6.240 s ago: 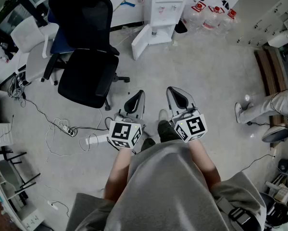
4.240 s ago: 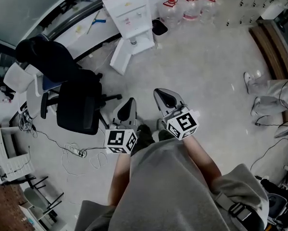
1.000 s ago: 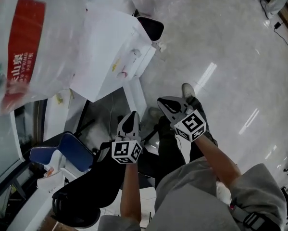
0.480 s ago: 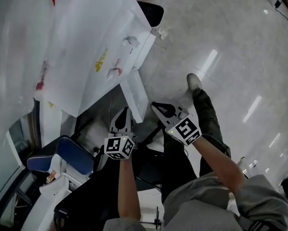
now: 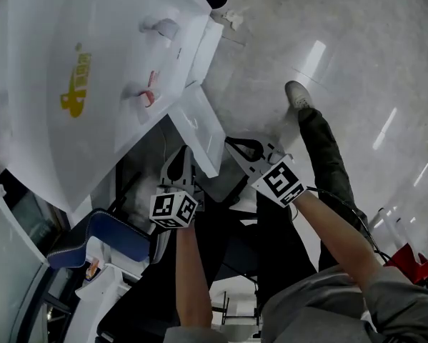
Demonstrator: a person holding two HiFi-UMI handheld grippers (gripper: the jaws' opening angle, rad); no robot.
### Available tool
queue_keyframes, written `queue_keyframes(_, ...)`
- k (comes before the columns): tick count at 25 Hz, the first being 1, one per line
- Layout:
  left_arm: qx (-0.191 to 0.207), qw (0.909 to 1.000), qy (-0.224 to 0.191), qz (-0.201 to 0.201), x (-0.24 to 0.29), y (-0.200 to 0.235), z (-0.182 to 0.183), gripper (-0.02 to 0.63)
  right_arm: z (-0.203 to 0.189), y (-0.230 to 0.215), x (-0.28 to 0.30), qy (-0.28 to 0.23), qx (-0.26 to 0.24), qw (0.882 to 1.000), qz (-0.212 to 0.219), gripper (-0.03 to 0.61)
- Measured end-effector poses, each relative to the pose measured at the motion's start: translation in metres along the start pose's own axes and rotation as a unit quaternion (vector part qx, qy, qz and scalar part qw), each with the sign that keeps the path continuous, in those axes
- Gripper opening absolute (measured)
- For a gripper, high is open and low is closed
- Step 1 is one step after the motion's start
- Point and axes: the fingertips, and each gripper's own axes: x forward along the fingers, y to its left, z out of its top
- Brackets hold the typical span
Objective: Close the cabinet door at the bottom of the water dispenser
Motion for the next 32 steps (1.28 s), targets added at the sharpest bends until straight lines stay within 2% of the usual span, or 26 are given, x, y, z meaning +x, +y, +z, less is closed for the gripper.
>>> queue_keyframes(8, -0.019, 0.9988, 0.043, -0.011, 0.027, 0.041, -0.044, 0.015, -0.024, -0.010, 0.014, 0.002, -0.009, 1.000, -0.004, 0.012)
queue_keyframes(11, -0.026, 0.9974, 0.065, -0.014, 0.035, 0.056, -0.059, 0.072, -0.032, -0.014, 0.015, 0.006, -0.005, 1.000, -0.012, 0.012)
queue_keyframes(15, -0.042, 0.9954, 0.086, -0.010, 0.038, 0.074, -0.075, 0.094, -0.044, -0.012, 0.016, 0.015, -0.001, 1.000, -0.013, 0.012)
queue_keyframes(18, -0.069, 0.9925, 0.098, -0.022, 0.042, 0.080, -0.085, 0.109, -0.054, -0.008, 0.016, 0.022, 0.002, 1.000, -0.010, 0.012)
queue_keyframes(24, -0.126, 0.9849, 0.102, -0.061, 0.047, 0.078, -0.087, 0.099, -0.059, -0.006, 0.017, 0.030, 0.005, 1.000, -0.007, 0.012)
queue_keyframes(32, -0.174, 0.9779, 0.093, -0.069, 0.056, 0.067, -0.088, 0.097, -0.059, -0.011, 0.018, 0.030, 0.008, 0.999, -0.008, 0.012)
